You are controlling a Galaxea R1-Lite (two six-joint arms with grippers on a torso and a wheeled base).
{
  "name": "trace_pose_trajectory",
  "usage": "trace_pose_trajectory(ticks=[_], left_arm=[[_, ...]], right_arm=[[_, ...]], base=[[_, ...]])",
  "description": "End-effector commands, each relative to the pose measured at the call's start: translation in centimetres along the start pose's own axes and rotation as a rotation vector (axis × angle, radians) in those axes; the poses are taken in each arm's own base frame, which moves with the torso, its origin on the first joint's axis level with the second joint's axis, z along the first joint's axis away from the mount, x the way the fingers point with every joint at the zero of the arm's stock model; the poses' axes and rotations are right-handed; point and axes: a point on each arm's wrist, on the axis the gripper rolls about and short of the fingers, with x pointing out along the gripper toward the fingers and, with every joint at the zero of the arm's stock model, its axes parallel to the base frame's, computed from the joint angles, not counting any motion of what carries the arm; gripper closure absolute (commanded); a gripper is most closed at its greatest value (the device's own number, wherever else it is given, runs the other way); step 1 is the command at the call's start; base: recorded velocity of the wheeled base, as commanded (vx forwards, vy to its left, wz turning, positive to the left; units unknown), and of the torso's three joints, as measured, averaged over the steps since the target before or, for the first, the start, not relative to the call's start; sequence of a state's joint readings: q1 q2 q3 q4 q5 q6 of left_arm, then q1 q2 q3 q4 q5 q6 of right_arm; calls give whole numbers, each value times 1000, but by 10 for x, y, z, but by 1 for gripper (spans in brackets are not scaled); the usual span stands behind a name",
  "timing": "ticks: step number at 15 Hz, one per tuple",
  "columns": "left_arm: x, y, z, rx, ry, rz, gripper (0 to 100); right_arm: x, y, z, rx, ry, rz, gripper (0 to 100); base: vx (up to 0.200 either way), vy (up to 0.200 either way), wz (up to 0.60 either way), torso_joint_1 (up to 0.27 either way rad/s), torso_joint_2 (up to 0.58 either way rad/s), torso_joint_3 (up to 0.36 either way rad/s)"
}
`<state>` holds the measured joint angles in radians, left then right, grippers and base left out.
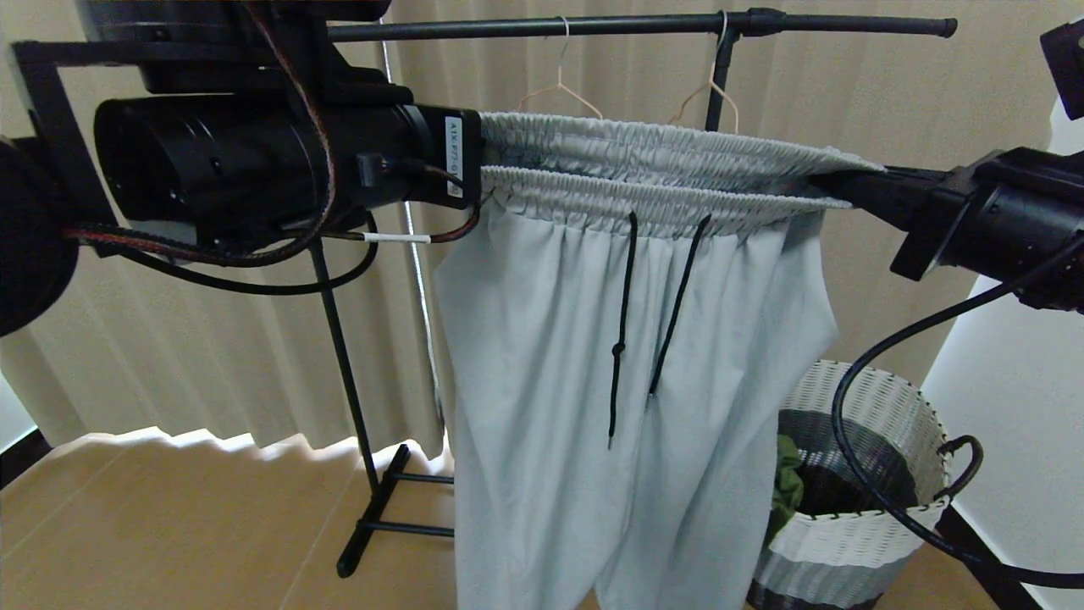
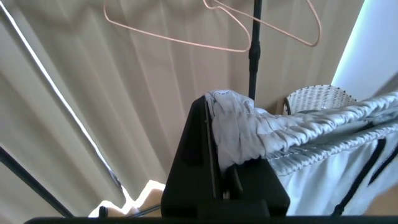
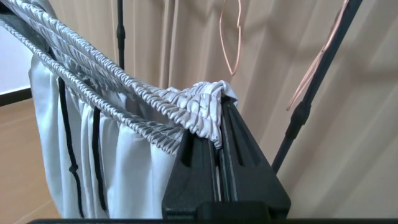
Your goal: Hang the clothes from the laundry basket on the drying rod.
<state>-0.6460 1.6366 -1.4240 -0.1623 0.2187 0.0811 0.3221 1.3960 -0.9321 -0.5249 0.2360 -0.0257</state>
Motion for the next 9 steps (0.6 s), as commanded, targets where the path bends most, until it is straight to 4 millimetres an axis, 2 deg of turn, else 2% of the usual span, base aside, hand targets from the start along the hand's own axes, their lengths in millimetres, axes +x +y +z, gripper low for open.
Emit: trace_pose_trajectory(ticks=[1,8,9], left_arm=[[3,-1,-3,1,10,2,100],[3,-1,-8,9,25,3,100],[3,-1,-8,9,25,3,100]], right_arm=[[0,0,-3,3,13,1,100],[0,0,-5,5,22,1,100],[-1,0,-5,6,25,1,0]], base=[[0,0,0,0,0,0],[0,0,0,0,0,0],[0,0,0,0,0,0]])
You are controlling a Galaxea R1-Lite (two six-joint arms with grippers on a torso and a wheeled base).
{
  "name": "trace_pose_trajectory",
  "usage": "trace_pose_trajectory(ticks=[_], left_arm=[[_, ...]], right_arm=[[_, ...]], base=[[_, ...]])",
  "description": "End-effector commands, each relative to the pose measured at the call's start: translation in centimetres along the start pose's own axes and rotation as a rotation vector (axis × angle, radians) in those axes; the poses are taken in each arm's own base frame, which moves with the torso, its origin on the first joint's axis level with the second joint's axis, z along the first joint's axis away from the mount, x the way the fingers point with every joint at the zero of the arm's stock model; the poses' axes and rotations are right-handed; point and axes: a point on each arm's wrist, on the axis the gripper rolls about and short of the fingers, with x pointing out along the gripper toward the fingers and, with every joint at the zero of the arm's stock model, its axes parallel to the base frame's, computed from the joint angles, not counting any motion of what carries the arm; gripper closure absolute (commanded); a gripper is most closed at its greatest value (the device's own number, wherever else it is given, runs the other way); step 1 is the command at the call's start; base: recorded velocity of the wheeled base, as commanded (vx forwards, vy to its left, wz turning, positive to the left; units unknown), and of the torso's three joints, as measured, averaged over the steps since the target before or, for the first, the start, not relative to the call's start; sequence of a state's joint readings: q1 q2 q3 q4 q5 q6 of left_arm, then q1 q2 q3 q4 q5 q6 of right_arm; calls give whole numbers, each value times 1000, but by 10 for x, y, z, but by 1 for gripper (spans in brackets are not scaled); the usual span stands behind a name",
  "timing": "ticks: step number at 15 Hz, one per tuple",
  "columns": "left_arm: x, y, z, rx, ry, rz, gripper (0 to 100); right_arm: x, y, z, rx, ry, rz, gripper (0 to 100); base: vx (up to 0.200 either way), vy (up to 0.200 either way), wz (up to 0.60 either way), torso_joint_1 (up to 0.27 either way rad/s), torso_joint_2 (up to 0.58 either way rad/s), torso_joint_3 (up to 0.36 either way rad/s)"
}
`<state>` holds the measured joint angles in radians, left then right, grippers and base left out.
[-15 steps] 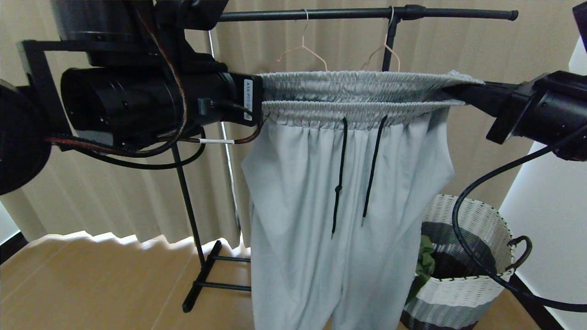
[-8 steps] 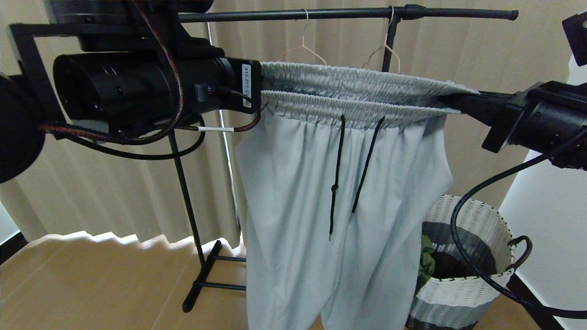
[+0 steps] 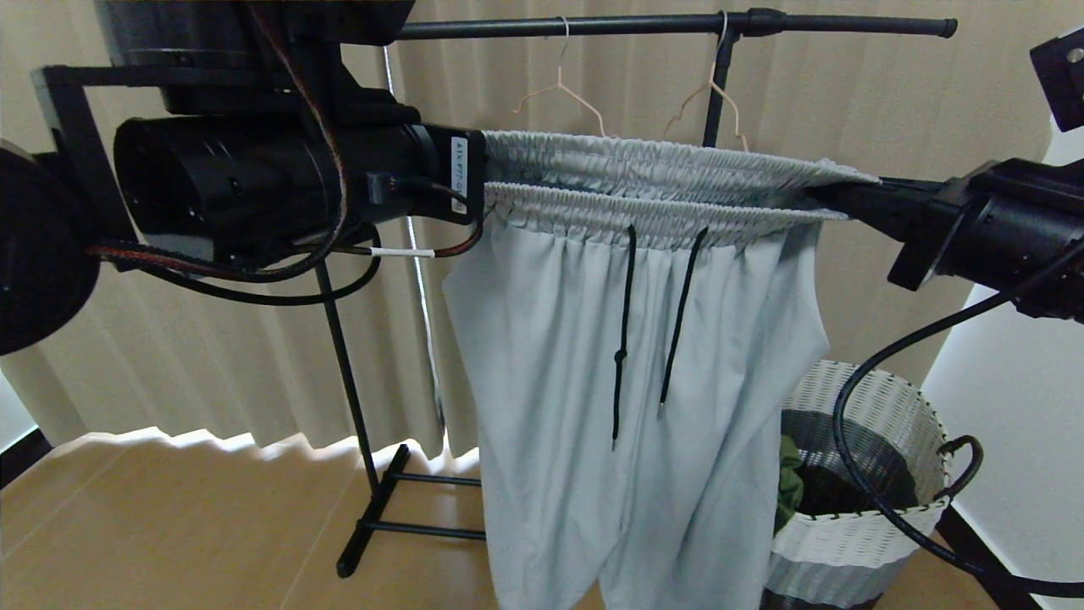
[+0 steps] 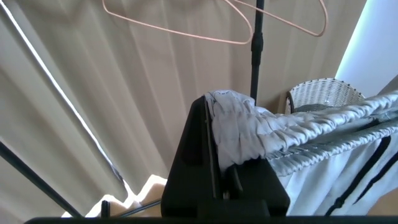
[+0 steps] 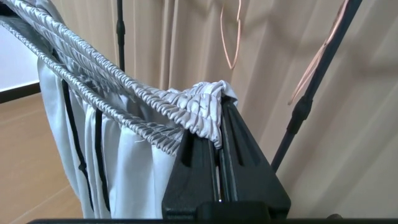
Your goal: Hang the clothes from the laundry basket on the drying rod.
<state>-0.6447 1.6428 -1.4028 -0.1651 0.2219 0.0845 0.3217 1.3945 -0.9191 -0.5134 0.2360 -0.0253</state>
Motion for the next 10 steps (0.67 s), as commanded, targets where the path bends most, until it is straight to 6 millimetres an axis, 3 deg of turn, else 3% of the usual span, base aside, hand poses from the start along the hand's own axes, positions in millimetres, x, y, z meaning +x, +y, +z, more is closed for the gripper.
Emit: trace_pose_trajectory(ticks=[1,5,10], left_arm=[[0,0,0,-2,0,1,100],[-1,0,-12,13,41,0,100],[1,21,-29,30,97,68,100]], right_arm=[[0,0,-3,1,9,1,0],[-4,2,-11,7,26,9,0],[-14,10,-20,15,51,36,0]], base=[[0,0,0,0,0,0],[0,0,0,0,0,0],[0,0,0,0,0,0]])
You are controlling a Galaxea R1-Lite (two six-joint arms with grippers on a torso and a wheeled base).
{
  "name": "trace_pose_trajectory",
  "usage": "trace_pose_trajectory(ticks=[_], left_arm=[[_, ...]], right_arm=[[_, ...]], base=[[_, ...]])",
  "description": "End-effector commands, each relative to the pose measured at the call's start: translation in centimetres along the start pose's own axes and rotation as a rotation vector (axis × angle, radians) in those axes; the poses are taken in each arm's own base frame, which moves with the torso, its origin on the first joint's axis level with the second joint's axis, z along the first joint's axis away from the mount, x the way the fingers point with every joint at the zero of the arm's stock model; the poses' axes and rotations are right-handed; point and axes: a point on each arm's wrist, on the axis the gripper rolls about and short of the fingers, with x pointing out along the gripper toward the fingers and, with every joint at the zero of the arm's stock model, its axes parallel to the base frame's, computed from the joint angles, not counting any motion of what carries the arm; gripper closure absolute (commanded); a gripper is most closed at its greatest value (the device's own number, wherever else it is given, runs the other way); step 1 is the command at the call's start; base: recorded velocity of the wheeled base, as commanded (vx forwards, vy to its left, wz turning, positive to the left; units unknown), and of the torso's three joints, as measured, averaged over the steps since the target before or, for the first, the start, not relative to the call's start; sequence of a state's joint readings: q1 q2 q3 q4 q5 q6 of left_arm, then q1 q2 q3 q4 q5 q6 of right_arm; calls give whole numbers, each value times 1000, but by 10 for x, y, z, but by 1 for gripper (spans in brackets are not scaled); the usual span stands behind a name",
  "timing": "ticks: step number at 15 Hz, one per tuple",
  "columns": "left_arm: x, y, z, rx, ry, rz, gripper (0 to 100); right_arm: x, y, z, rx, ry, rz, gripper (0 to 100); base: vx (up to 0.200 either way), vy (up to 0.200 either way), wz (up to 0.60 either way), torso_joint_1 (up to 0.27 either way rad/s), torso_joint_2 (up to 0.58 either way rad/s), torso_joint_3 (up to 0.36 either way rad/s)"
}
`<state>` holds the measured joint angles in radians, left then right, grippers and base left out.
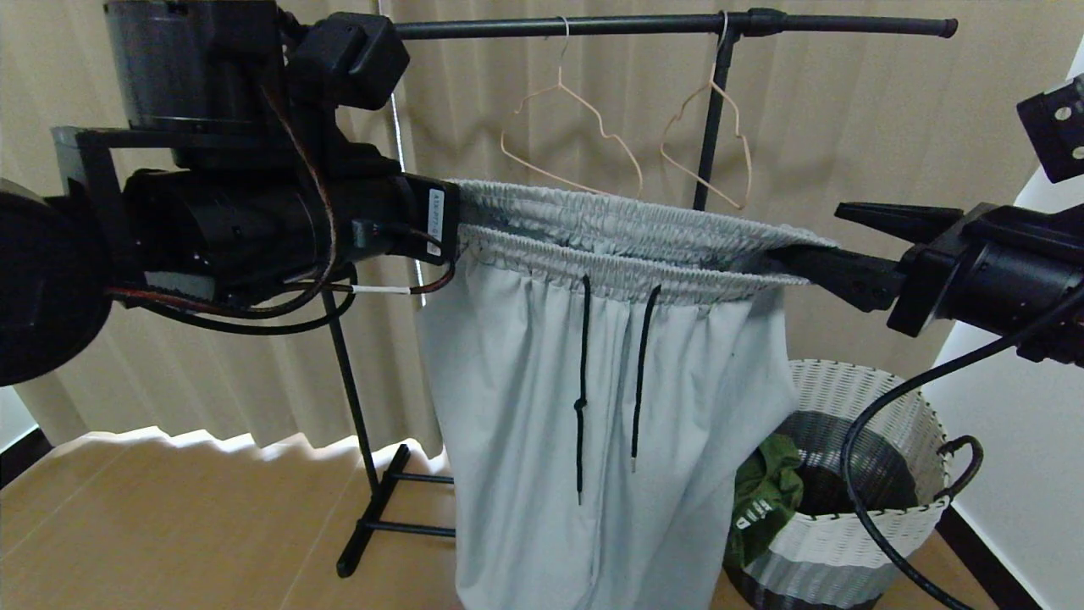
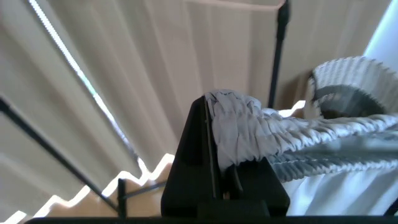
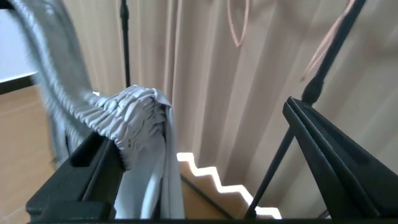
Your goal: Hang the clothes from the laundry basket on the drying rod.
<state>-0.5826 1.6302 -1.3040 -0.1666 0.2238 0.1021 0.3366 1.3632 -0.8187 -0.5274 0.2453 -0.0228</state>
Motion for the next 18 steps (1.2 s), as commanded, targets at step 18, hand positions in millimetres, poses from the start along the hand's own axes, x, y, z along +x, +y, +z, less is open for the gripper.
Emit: trace_pose_trajectory(ticks=[18], left_arm=[[10,11,-32,-7,7,134,100]], right_arm=[[-21,48,-29,90,74,337,0]], base=[[0,0,0,0,0,0]])
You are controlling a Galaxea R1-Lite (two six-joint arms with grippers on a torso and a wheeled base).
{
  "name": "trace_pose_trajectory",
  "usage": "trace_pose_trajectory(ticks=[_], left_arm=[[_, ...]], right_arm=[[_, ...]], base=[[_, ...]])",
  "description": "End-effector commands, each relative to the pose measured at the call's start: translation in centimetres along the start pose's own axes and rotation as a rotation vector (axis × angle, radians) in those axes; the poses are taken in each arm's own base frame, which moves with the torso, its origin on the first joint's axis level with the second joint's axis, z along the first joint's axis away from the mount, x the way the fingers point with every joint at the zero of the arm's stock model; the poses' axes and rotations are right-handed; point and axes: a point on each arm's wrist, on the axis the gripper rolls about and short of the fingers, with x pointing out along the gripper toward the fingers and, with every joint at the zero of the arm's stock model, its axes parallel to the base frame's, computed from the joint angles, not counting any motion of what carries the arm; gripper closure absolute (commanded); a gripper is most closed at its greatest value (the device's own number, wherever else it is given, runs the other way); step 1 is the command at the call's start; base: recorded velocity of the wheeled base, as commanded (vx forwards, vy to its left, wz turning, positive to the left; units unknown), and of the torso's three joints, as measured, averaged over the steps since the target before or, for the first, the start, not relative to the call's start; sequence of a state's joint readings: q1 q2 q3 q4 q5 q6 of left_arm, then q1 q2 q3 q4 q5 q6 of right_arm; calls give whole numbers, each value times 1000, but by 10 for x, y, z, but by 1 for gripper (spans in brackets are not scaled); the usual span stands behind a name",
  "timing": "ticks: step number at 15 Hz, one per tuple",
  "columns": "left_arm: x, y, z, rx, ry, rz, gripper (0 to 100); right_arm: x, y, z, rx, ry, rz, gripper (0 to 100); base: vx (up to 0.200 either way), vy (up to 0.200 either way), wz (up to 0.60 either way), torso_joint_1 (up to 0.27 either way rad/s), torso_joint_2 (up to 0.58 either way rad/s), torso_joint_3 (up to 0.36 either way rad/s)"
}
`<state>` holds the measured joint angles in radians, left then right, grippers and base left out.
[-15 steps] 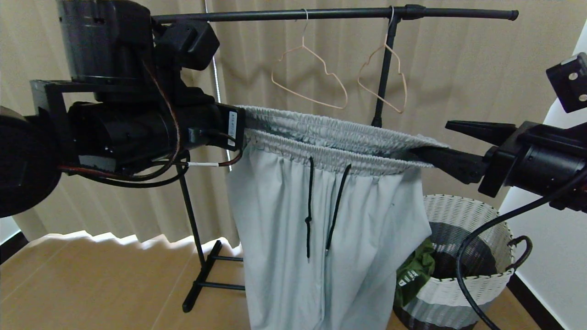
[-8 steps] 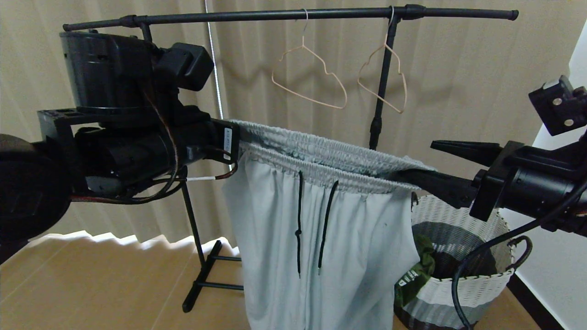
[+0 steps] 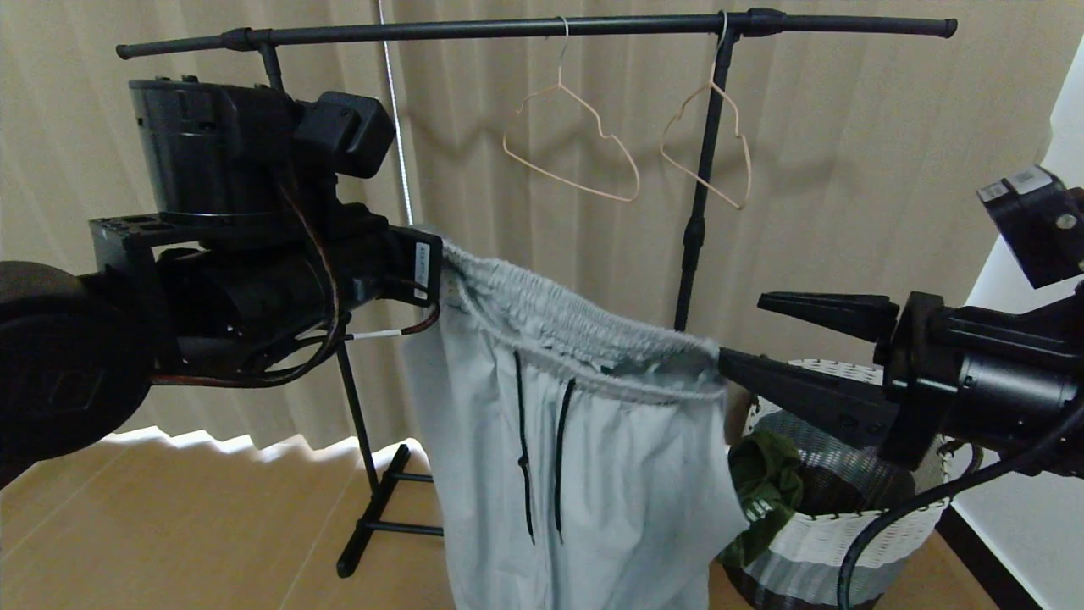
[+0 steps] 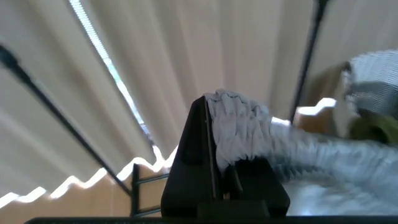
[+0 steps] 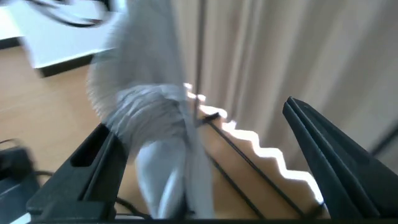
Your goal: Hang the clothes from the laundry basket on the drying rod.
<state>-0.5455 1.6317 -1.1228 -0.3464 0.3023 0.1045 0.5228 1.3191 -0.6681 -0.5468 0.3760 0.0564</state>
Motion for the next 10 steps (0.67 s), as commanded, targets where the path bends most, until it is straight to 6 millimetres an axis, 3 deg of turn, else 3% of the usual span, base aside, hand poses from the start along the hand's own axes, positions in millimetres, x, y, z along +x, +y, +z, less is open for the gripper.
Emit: trace_pose_trajectory(ticks=[1,5,7,10], left_arm=[[8,9,3,-7,-1,70,100],[6,18,-2,-11,14,105,100],[-15,30,2,-9,-8,127,100],[-46,50,-9,2,2,171,100]], right_arm=[[-14,7,3,-15,-29,56,0],[-16,1,-1,-24,-14,18,0],[-24,-22,-4,-93,22,-177,0],[-40,-45,-12,-120,120,-441,0]], base=[[0,0,0,0,0,0],[0,0,0,0,0,0],[0,0,0,0,0,0],[0,0,0,0,0,0]])
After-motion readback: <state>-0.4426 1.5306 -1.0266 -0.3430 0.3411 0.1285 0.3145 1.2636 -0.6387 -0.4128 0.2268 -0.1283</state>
